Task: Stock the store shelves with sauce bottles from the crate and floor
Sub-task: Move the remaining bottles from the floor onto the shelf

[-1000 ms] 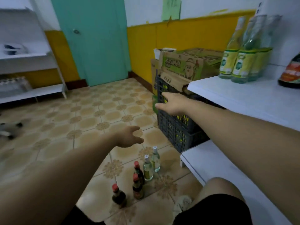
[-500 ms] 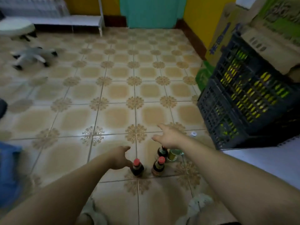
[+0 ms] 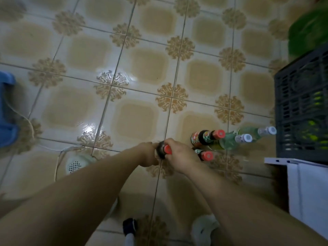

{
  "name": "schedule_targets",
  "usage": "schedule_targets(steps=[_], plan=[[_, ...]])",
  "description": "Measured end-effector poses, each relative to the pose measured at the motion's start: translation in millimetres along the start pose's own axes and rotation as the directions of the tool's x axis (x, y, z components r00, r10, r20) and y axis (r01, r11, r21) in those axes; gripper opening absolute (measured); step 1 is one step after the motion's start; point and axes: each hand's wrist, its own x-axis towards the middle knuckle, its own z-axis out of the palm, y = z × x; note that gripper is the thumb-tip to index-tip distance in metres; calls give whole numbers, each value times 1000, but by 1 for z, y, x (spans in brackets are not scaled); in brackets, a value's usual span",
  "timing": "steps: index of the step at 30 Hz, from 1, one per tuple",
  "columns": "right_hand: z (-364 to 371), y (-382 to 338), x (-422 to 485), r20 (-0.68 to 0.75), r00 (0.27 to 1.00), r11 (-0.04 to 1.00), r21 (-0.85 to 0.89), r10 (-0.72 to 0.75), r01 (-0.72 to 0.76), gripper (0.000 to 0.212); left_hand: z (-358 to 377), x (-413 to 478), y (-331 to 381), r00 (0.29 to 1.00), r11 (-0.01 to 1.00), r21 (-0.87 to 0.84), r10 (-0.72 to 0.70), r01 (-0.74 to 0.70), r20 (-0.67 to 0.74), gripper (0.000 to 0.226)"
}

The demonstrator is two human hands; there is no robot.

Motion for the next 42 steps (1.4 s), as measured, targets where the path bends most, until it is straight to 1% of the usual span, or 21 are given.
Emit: schedule_targets(steps=[2,5,8,10,13,17,20,22,23,25,26,27,29,30,31,33,34,37,39,40,42], plan=[[-3,-1,1,-37,999,1000,5,5,-5,29,0,3,3,1000,1000,-23,2,-2,-4,73],[-23,-1,-7,-107,994,994,102,37,-26,31,-10,-1,8,999,999,-18,30,-31,-31,75],[-51,-5,-28,-184,983,972,232,23,21,31,-23,-17,14,996,997,-38,66,-68,-60,89],[-73,-9,-47,-269,963,947,314,25,63,32,-32,-34,20,986,987,-108,107,-121,-124,101],[-110,-15,-78,-406,913,906,401,41,138,33,-47,-68,27,948,949,-211,174,-234,-266,110],[-161,-35,-129,-575,817,832,472,38,293,23,-66,-131,43,857,869,-292,242,-400,-454,114],[-198,-63,-176,-695,719,801,447,30,399,22,-81,-183,61,758,761,-344,282,-551,-589,113],[-220,-79,-210,-765,643,767,430,30,476,18,-93,-220,76,703,676,-367,320,-639,-635,107],[-229,-87,-228,-799,600,748,419,36,514,21,-99,-239,85,683,633,-382,337,-674,-648,104],[-246,-98,-267,-855,514,727,391,61,565,39,-109,-275,100,640,551,-397,366,-734,-676,98],[-252,-103,-287,-867,495,739,371,58,562,48,-113,-291,108,621,520,-397,378,-756,-687,96],[-257,-105,-304,-863,503,766,354,47,537,54,-116,-308,115,603,492,-395,391,-775,-696,93],[-260,-107,-333,-806,592,802,360,10,476,59,-119,-338,130,568,440,-389,416,-809,-710,88],[-260,-109,-346,-784,621,797,381,9,469,57,-120,-351,138,542,427,-368,421,-826,-727,86],[-261,-111,-357,-785,619,778,401,19,483,52,-119,-365,148,507,423,-331,423,-843,-751,85],[-267,-113,-378,-828,560,704,422,42,571,43,-115,-389,167,434,420,-254,419,-871,-797,85],[-272,-114,-389,-845,532,671,421,47,610,39,-114,-400,174,412,405,-240,418,-882,-810,87],[-287,-111,-424,-881,472,568,408,39,715,34,-117,-431,186,382,309,-253,494,-917,-781,90],[-294,-109,-447,-896,444,438,404,13,803,34,-123,-453,192,376,202,-319,580,-926,-722,83],[-297,-108,-458,-905,426,384,393,-1,836,36,-126,-462,195,371,155,-354,616,-922,-695,79],[-302,-108,-478,-924,381,311,354,-30,882,43,-129,-480,205,350,104,-374,641,-921,-683,85]])
